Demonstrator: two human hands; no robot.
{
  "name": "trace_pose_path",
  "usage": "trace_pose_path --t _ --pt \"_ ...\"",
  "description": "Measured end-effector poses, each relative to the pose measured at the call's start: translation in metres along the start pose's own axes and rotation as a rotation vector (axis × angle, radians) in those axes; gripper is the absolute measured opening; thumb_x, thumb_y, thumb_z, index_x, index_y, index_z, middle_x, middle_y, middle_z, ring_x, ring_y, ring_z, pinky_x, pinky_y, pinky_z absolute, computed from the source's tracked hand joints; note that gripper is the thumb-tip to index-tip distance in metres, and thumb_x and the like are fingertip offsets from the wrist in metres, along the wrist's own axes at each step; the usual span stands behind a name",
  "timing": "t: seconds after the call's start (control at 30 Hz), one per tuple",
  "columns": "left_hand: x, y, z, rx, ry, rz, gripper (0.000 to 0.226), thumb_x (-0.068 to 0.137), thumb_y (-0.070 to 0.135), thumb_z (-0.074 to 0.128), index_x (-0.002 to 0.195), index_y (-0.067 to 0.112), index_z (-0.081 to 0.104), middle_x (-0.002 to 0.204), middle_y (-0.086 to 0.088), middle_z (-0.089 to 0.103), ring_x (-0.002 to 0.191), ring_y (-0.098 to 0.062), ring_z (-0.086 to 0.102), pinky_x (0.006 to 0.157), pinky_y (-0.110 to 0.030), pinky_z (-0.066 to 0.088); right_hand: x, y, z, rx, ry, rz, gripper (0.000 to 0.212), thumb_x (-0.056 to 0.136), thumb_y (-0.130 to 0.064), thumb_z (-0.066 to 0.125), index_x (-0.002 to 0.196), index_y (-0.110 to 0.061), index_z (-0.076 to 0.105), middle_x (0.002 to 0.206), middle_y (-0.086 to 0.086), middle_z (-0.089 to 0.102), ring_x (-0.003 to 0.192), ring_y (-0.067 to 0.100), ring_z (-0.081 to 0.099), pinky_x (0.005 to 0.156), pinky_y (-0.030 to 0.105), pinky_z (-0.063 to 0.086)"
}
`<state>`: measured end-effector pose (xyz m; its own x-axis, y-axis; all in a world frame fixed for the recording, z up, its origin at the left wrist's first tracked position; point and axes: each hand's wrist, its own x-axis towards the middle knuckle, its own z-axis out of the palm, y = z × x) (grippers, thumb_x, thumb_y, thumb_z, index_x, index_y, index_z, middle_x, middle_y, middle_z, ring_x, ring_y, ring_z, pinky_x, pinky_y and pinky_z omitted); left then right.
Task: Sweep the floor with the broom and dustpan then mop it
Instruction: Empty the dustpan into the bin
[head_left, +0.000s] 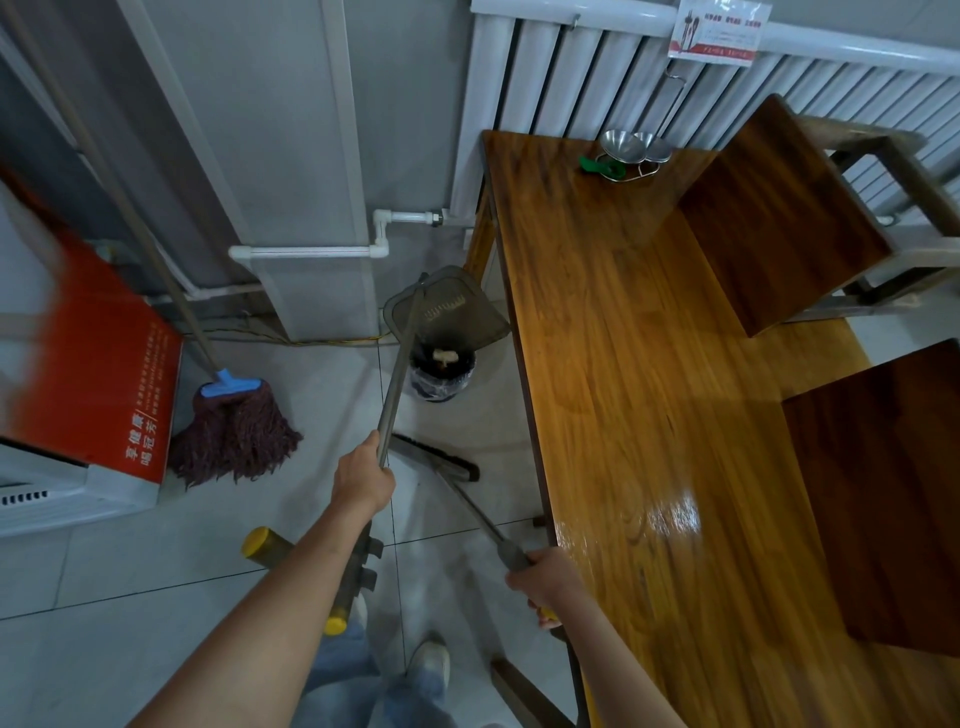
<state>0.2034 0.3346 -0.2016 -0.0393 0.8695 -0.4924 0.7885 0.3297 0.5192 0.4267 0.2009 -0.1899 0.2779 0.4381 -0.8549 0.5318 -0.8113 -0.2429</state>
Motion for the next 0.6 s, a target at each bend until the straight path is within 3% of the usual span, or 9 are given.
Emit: trace_pose_path --t 0.23,0.43,0.6 --pt "0.0 0.003 -0.007 0.009 0.006 0.002 0.06 0.09 0.005 0.052 0.146 0.013 0.034 0.127 -0.016 0.058 0.11 -0.033 0.058 0.094 -0.033 0.046 0.001 0.001 0.0 -0.009 0.001 0.0 0.033 0.089 -0.023 0.064 0.119 -0.01 0.062 0.075 0.003 0.059 0.061 0.015 0.06 0.065 0.033 0.061" --pt "-0.003 -0.001 -0.012 0.001 -0.006 0.013 0.06 0.09 0.006 0.055 0.146 0.011 0.035 0.125 -0.016 0.059 0.11 -0.033 0.058 0.092 -0.033 0.046 0.001 -0.001 0.0 -0.004 -0.004 0.008 0.036 0.09 -0.023 0.064 0.123 -0.01 0.06 0.079 0.005 0.059 0.061 0.015 0.06 0.061 0.028 0.06" --pt "-0.007 0.0 -0.013 -0.022 -0.003 0.011 0.057 0.09 0.005 0.054 0.144 0.01 0.038 0.125 -0.018 0.059 0.11 -0.034 0.058 0.091 -0.032 0.046 0.0 0.0 0.002 -0.008 -0.001 0.0 0.033 0.087 -0.026 0.066 0.116 -0.01 0.063 0.077 0.003 0.06 0.075 0.019 0.063 0.077 0.039 0.061"
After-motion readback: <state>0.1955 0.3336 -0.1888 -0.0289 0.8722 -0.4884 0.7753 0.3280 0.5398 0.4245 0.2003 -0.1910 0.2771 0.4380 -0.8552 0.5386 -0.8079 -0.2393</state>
